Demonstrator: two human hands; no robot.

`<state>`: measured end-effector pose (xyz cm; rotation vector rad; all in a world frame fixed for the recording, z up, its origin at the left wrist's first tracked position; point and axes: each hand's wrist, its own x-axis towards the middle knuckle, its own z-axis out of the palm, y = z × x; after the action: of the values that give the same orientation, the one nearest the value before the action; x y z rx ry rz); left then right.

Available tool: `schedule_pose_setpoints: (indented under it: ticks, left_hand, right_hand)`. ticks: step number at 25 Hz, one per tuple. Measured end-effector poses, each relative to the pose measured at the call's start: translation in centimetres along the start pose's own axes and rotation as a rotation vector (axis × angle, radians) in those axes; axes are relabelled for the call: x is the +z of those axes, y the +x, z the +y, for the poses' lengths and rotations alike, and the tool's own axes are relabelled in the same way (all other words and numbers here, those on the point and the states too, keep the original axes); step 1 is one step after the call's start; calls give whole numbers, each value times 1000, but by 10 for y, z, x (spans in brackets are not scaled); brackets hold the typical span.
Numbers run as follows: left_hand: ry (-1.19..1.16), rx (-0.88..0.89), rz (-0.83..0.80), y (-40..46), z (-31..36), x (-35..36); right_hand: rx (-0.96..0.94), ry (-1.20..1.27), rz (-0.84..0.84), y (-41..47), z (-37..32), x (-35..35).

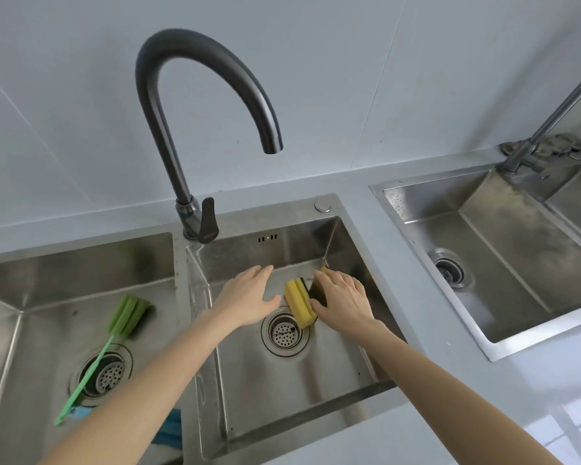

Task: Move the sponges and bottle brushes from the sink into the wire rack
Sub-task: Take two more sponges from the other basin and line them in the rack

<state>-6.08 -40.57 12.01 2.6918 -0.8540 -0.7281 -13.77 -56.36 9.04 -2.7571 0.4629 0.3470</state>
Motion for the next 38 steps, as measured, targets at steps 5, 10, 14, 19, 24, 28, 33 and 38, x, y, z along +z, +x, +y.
schedule_pose_setpoints:
  ticks: [5,10,14,19,24,28,33,38]
  left_hand:
    - [-56,-45,-57,27,4,22]
    - [-229,-136,-135,56,4,48]
    - [-383,-235,-157,75,5,68]
    - [-494,-335,-173,93,11,87]
    - [-663,-436,-204,106,6,113]
    - [-845,-544,-201,111,11,114]
    - [-1052,-611,-183,114,7,119]
    - [-1211,-625,-167,114,6,122]
  right_hand:
    - [12,33,-76,24,20,10]
    - [41,46,-137,46,31,20]
    - [77,24,-167,64,36,26]
    - [100,-14,-208,85,40,32]
    - [117,-26,-229,97,43,42]
    - [129,12,-198,101,46,48]
    - [146,90,-159,99,46,53]
    - [177,221,-128,93,42,57]
